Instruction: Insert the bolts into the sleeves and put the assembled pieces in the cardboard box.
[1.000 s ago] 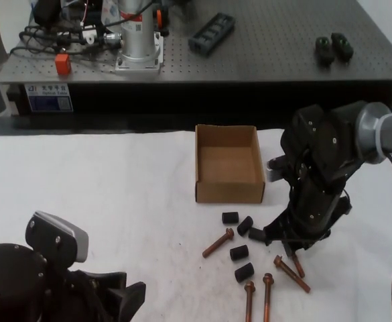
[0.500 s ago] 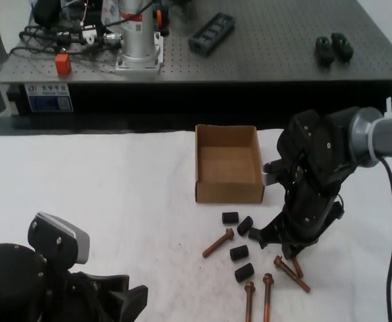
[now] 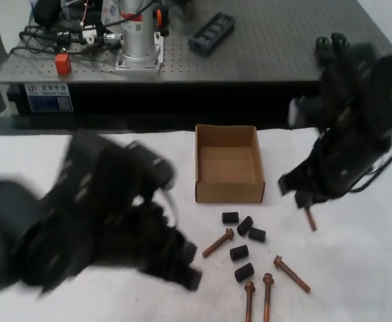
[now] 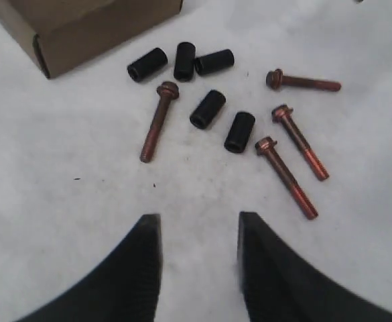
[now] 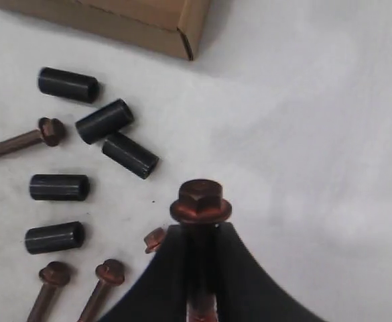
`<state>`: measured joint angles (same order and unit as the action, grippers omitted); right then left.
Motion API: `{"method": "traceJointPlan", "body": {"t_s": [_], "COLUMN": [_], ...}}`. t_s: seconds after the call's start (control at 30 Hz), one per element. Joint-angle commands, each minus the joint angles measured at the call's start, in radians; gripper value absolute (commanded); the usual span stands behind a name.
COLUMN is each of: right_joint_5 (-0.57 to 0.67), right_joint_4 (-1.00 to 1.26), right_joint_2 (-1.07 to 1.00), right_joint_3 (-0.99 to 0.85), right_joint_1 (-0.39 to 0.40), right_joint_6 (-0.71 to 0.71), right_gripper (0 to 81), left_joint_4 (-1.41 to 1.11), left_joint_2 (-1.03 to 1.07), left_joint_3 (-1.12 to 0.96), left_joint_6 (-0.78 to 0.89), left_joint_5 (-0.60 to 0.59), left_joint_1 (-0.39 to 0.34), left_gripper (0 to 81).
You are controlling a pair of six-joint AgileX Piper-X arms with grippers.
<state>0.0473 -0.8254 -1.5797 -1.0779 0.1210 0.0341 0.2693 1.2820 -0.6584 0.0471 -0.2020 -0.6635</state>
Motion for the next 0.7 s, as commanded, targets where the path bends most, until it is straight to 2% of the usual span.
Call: {"method": "traceJointPlan", "body": {"t_s": [0.0, 0.3, 0.47, 0.67], "right_joint_5": [0.016, 0.025, 0.094, 0.148], "right_joint_4": [-0.060, -0.098, -0.098, -0.098], "right_joint_2": [0.197, 0.495, 0.593, 0.628], "right_joint_3": [0.028, 0.284, 0.405, 0.472], "right_joint_1": [-0.022, -0.061, -0.073, -0.073], "right_joint_6": [0.012, -0.006, -0.047, -0.063], "right_gripper": [4.6, 4.6, 4.6, 4.6], "left_joint_4": [0.199, 0.491, 0.560, 0.561], "left_joint_2": [0.201, 0.553, 0.667, 0.749], "left_joint_3": [-0.273, -0.708, -0.837, -0.904], "left_joint_6": [-0.128, -0.331, -0.427, -0.555], "left_joint_5": [-0.035, -0.037, 0.030, 0.034], "left_joint_1": [0.003, -0.034, -0.075, -0.102], "left_gripper": [27.6, 27.6, 27.6, 27.6]}}
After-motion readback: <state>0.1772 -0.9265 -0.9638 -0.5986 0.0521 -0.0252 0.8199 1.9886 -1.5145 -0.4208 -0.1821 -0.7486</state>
